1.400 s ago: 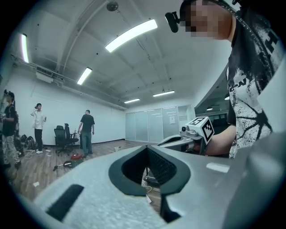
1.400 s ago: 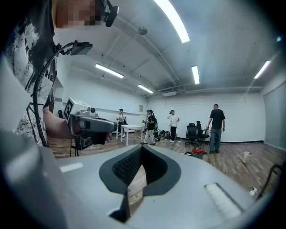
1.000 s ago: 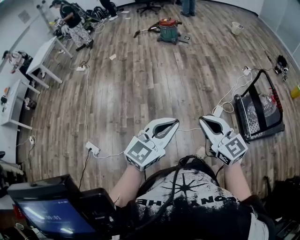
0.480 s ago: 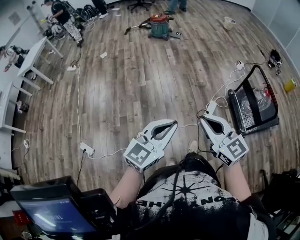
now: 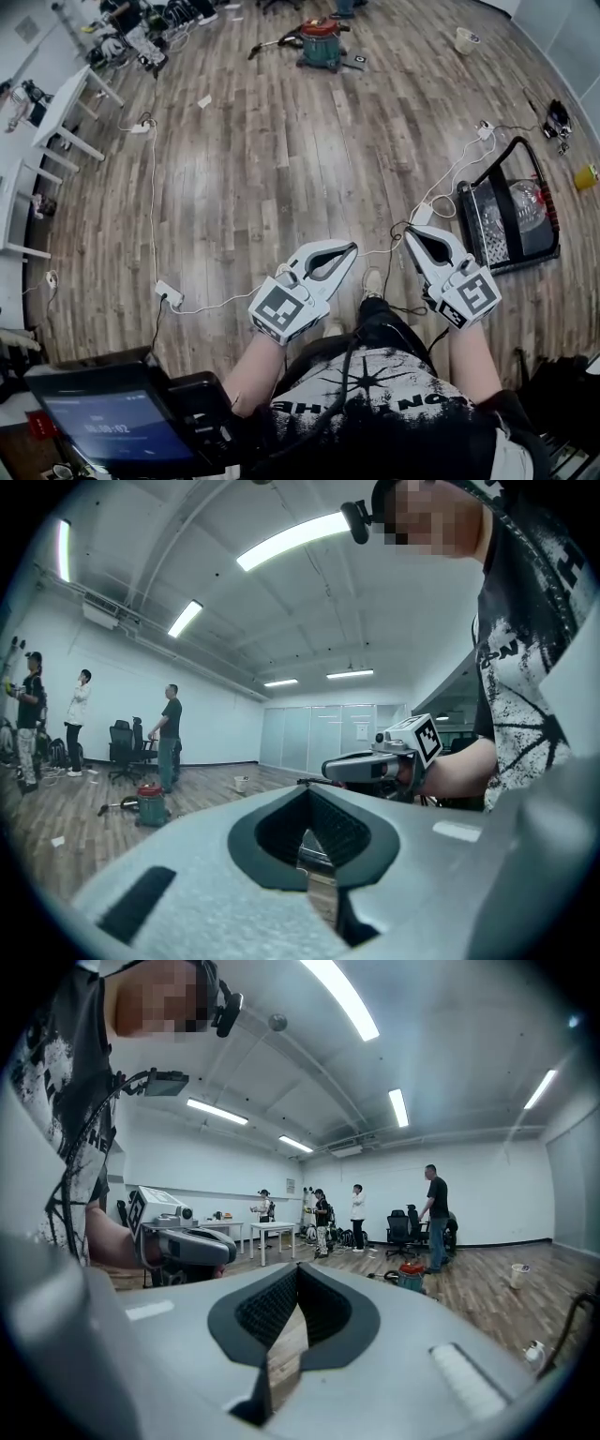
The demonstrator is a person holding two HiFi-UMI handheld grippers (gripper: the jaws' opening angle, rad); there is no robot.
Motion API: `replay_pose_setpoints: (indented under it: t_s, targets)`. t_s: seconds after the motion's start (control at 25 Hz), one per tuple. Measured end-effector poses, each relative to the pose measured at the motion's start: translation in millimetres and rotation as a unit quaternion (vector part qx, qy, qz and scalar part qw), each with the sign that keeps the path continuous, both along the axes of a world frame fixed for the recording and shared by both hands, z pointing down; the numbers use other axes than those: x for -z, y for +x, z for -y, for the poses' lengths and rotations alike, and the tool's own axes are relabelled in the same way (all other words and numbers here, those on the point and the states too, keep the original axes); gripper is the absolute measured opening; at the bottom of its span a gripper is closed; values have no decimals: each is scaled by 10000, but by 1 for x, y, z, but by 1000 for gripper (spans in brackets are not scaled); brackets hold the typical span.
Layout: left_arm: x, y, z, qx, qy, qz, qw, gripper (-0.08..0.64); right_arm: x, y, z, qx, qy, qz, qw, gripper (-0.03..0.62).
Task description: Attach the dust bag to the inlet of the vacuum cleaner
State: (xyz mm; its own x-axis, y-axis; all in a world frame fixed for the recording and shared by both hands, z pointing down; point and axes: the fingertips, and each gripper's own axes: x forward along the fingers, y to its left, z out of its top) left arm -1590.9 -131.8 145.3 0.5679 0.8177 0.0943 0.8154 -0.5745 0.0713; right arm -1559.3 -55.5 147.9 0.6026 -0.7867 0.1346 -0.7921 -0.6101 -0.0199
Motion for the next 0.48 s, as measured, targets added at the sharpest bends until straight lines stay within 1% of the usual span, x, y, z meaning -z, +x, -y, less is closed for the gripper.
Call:
replay_pose_setpoints:
  t_s: [0.12, 0.32, 0.48]
  targets:
    - [5, 18, -15, 18, 3, -11, 10000, -2, 8, 25, -5, 89, 34, -34, 9999, 8]
    - [8, 92, -56, -1, 85, -80, 9999, -2, 12, 101, -31, 306, 129, -142, 9993, 8]
    - [17, 143, -92, -73, 149, -185, 9997, -2, 17, 144, -61, 410, 224, -172, 9988, 8]
